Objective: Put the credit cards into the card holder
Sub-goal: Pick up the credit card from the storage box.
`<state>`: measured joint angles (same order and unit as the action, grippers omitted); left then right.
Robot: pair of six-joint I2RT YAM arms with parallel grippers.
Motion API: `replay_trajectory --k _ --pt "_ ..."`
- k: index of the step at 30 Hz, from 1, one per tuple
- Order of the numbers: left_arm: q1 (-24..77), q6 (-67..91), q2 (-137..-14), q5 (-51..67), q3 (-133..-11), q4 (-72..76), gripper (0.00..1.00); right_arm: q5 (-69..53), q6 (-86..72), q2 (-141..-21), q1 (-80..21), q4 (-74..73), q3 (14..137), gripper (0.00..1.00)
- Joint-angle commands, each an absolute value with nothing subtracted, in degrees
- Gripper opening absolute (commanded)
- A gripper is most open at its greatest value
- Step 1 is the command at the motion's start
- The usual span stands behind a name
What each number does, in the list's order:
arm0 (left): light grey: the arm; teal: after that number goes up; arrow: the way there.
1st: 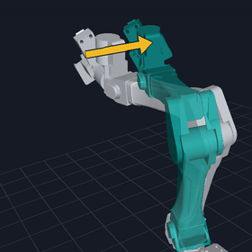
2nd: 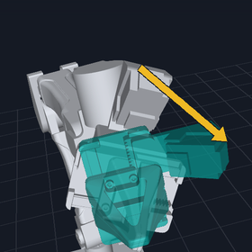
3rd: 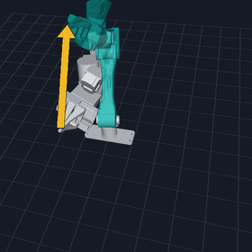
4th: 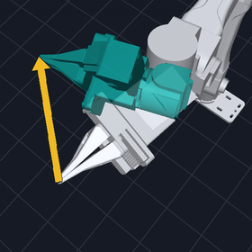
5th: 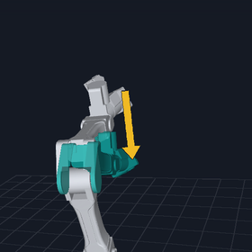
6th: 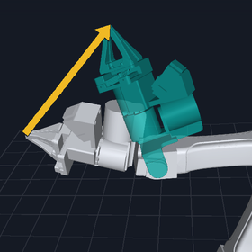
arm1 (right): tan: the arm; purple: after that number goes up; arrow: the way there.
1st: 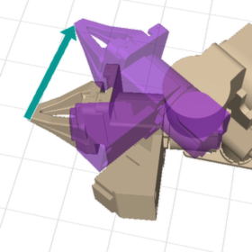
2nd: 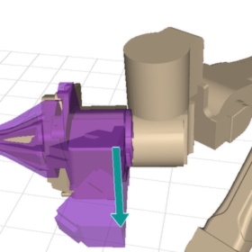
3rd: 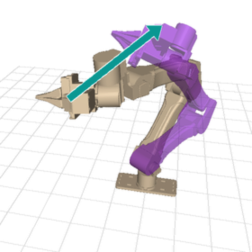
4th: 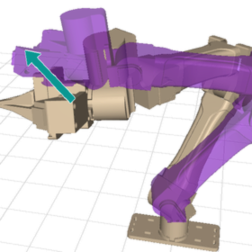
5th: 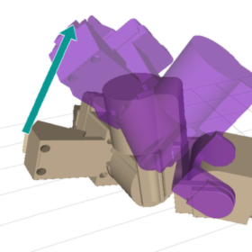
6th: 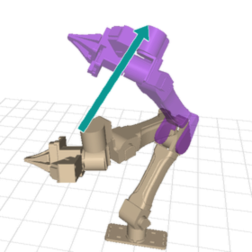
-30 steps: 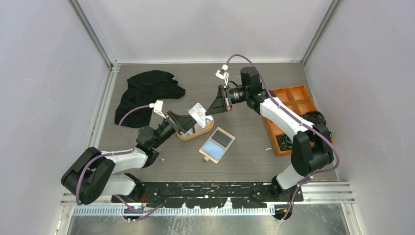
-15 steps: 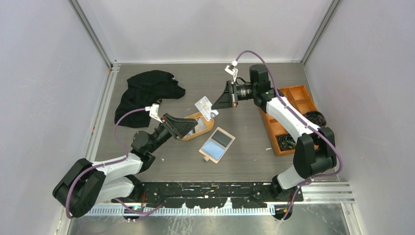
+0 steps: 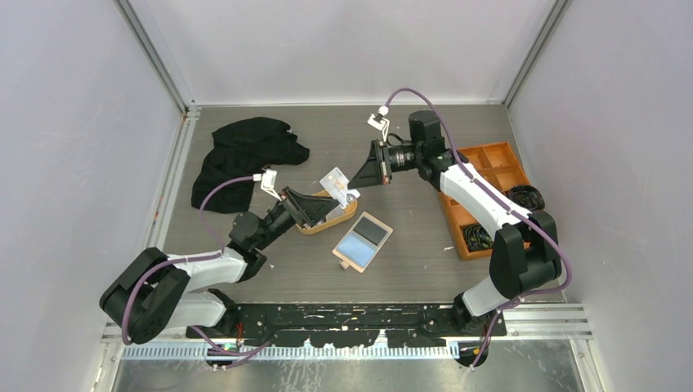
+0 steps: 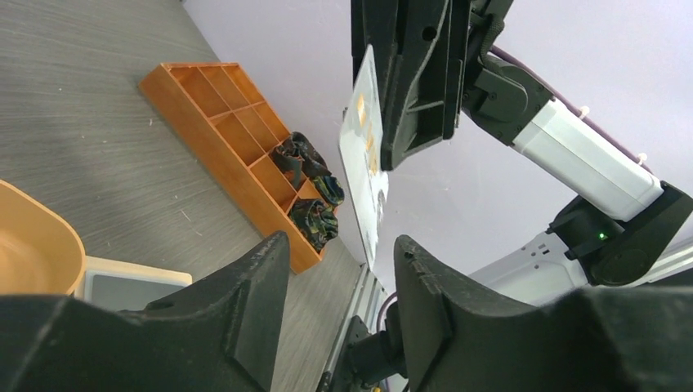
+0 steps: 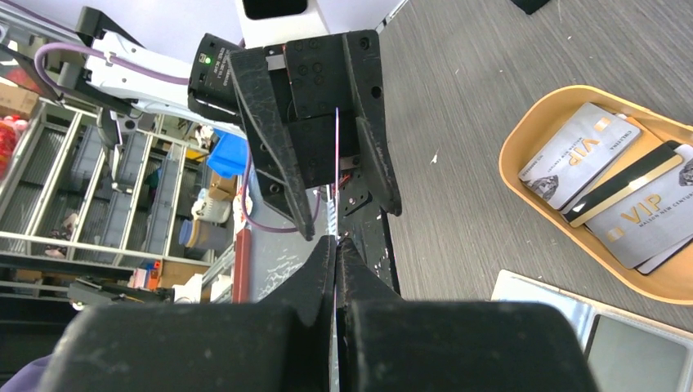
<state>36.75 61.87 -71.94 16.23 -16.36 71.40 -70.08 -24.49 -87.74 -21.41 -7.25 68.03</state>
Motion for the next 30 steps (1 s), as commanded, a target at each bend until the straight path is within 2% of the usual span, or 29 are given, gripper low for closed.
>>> replay_trajectory --k 1,4,6,8,10,15,23,30 --pt "36.96 60.73 -72.90 14.60 -19.28 76.80 0.48 -71.46 -23.17 -87.12 -22.15 -5.54 67.94 0.01" --pt "36.95 60.74 -73.21 14.59 -19.64 76.86 0.39 -71.54 -22.82 -87.38 -22.50 -5.62 67.79 0.01" --pt "36.91 60.67 -73.38 14.88 -19.84 76.90 0.29 -71.47 -22.43 -87.76 -22.78 -5.73 67.72 0.01" --pt "36.96 60.41 -73.41 15.15 -20.02 76.90 0.18 -71.32 -21.69 -88.04 -22.99 -6.10 67.63 0.01" --pt "36.97 59.94 -73.50 15.45 -20.06 76.90 0.02 -71.34 -20.86 -88.32 -23.23 -6.84 67.76 0.01" --pt "36.96 58.81 -73.69 16.36 -19.79 76.61 0.00 -70.84 -16.92 -88.40 -23.46 -10.87 68.63 0.02" --pt "36.94 56.60 -71.87 18.99 -19.38 74.05 0.00 -69.00 -4.24 -87.73 -23.45 -25.15 73.26 0.24" --pt "36.94 53.40 -64.69 20.49 -18.74 65.93 0.00 -65.14 0.65 -85.48 -23.46 -31.31 74.89 0.46"
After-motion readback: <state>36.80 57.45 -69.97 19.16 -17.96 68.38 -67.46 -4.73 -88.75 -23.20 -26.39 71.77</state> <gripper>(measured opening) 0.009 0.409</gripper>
